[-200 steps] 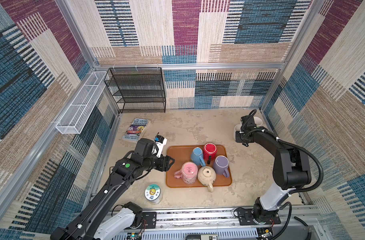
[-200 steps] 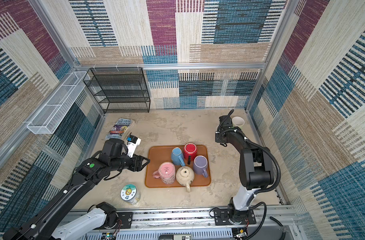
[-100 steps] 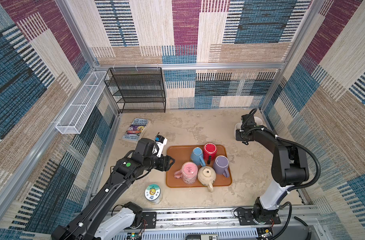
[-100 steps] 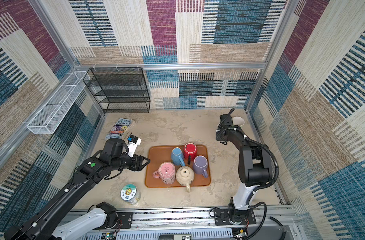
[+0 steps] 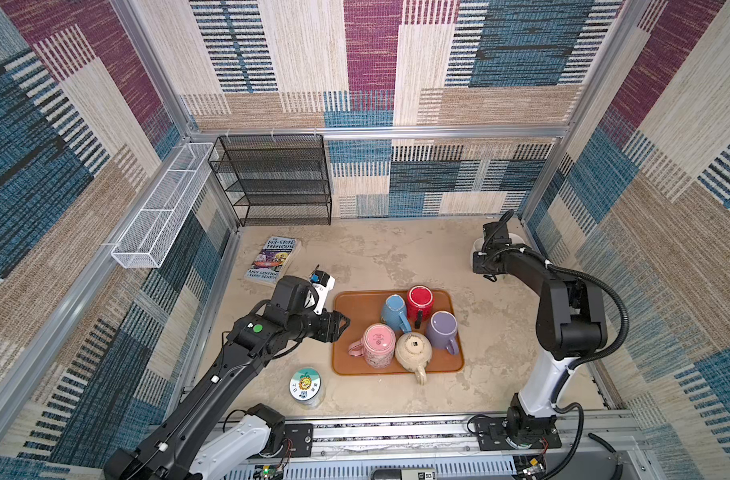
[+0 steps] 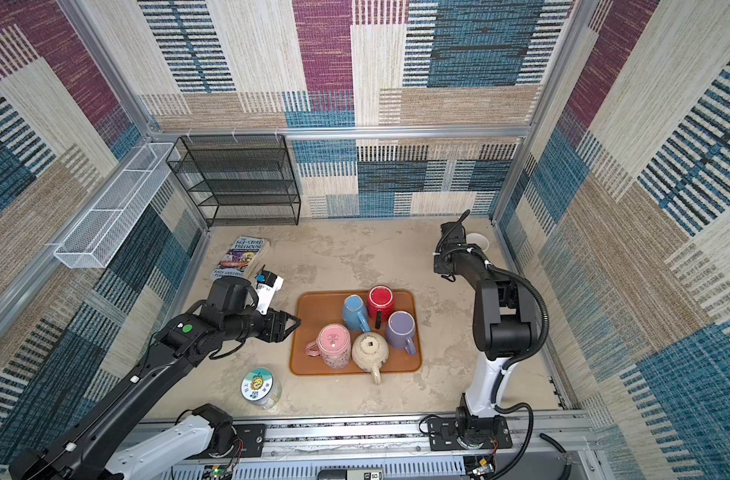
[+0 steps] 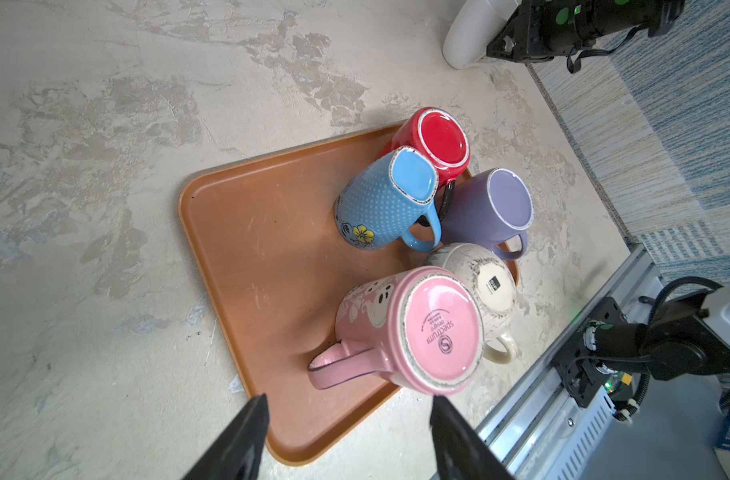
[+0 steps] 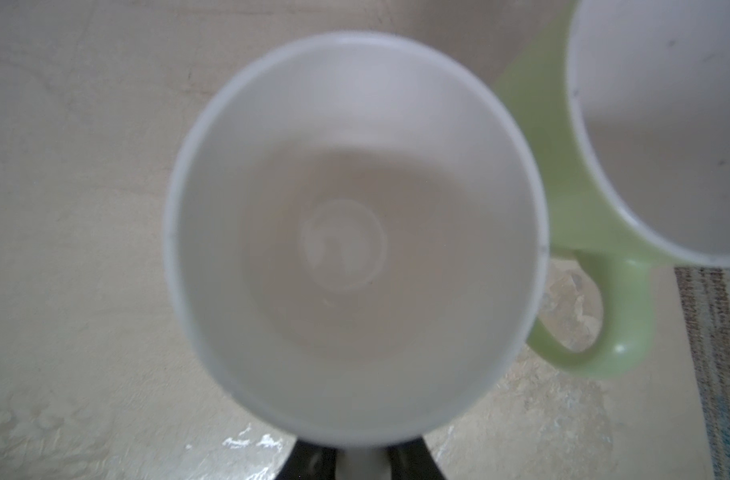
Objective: Turn the mug right side up
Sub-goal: 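Set the white mug beside the light green mug and open the right gripper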
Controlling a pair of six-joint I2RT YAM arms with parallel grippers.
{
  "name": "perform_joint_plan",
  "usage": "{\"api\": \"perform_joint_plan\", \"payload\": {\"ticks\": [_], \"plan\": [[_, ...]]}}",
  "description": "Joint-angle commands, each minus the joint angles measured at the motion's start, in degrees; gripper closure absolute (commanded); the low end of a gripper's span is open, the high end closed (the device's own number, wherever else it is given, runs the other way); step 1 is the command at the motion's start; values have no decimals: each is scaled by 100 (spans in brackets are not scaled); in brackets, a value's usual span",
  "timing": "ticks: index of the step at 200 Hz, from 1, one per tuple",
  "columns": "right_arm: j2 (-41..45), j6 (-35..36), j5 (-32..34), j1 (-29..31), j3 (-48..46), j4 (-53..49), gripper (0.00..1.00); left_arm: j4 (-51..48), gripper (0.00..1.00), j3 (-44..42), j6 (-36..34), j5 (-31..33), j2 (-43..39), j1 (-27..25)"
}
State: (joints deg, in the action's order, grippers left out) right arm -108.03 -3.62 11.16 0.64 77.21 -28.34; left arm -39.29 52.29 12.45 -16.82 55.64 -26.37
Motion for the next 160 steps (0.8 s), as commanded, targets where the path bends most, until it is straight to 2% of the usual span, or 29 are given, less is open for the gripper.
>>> {"api": "perform_joint_plan", "payload": {"ticks": [1,43,84,114,160], "plan": [[-81,7,103,-3,92,-99,71,79,33,-1,-32,-56,20,12],[-91,1,53,-5,126,-113,53,71,33,3,-32,-41,70,19],[166,-59,-44,-12,51,-180,40,54,33,3,-41,-50,123,18],[732,-155,-215,-3,-187,-180,33,3,33,40,-80,-92,228,9],[2023,-266,-643,174,-781,-219,30,-53,33,96,-32,-225,403,0]]}}
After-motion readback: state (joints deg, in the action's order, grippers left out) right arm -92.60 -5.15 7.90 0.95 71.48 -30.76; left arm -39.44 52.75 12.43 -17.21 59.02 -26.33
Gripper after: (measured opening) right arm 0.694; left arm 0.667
